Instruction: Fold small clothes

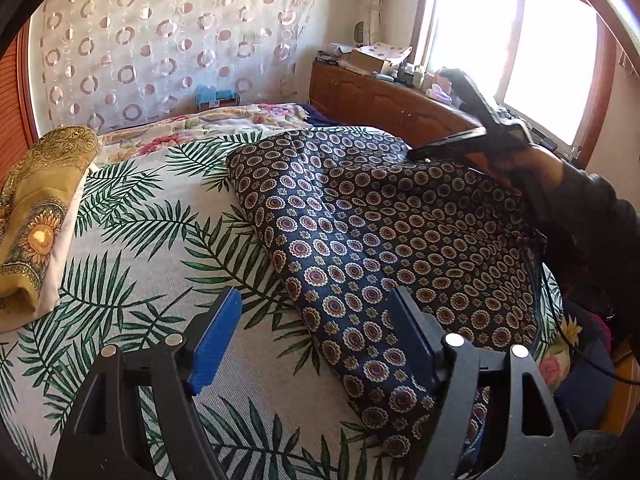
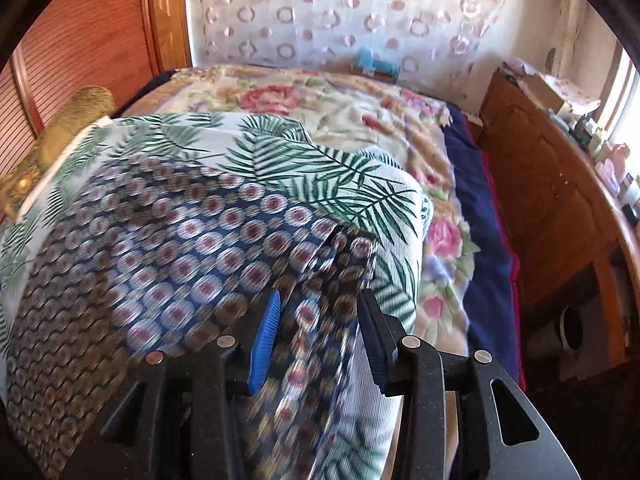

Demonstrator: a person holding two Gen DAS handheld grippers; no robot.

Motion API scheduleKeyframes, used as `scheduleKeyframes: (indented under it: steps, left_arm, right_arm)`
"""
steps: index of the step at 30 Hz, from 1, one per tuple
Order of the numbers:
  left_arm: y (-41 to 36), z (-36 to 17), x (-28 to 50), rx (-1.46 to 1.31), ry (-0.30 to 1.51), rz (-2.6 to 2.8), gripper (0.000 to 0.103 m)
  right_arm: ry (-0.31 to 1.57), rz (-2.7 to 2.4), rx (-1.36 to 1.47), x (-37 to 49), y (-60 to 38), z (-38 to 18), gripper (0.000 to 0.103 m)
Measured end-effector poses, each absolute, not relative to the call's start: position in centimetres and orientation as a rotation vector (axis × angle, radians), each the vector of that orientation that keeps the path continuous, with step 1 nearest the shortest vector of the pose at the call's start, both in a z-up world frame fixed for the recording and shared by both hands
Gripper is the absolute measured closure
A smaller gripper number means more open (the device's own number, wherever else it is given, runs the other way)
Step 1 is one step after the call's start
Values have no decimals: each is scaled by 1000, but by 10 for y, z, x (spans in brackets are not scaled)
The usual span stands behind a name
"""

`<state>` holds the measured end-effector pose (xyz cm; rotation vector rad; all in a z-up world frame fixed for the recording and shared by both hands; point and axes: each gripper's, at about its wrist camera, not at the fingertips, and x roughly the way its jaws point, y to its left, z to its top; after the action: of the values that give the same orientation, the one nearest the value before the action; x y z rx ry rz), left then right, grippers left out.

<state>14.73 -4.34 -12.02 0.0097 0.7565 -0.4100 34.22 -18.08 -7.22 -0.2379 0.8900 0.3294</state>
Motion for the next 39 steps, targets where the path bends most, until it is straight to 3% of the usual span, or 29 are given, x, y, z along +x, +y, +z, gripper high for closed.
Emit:
scheduleKeyframes:
  steps: [6, 8, 9, 10, 15, 20, 24, 26, 32, 39]
  left_arm:
    - [-46, -123, 159, 11, 773, -409, 27]
    - [-46, -124, 161, 12, 776, -411, 27]
    - [-47, -125, 162, 12, 778, -412, 27]
    - [-48, -125, 163, 13, 780, -413, 27]
    - [-55, -131, 169, 25, 799, -422, 27]
    - [-59, -137, 165, 39, 812, -424, 27]
    - [-61, -133, 157, 37, 799, -427, 27]
    - [-61, -130, 152, 34, 789, -430, 27]
    - [-60, -120, 138, 21, 753, -443, 27]
    - [-62, -115, 121, 26, 733, -448, 27]
  right_arm:
    - [922, 352, -216, 384, -192, -73, 62]
    - [912, 389, -210, 390, -197, -73, 74]
    - [904, 411, -218, 388, -198, -74, 95]
    - [884, 425, -239, 383, -197, -72, 101]
    - [740, 351, -255, 372, -210, -57, 101]
    - [764, 280, -253, 370, -216, -60, 100]
    - [745, 247, -232, 349, -225, -46, 89]
    - [719, 246, -214, 321, -231, -34, 79]
    - [675, 324, -160, 217, -234, -15, 79]
    - [718, 389, -133, 120, -235, -41, 79]
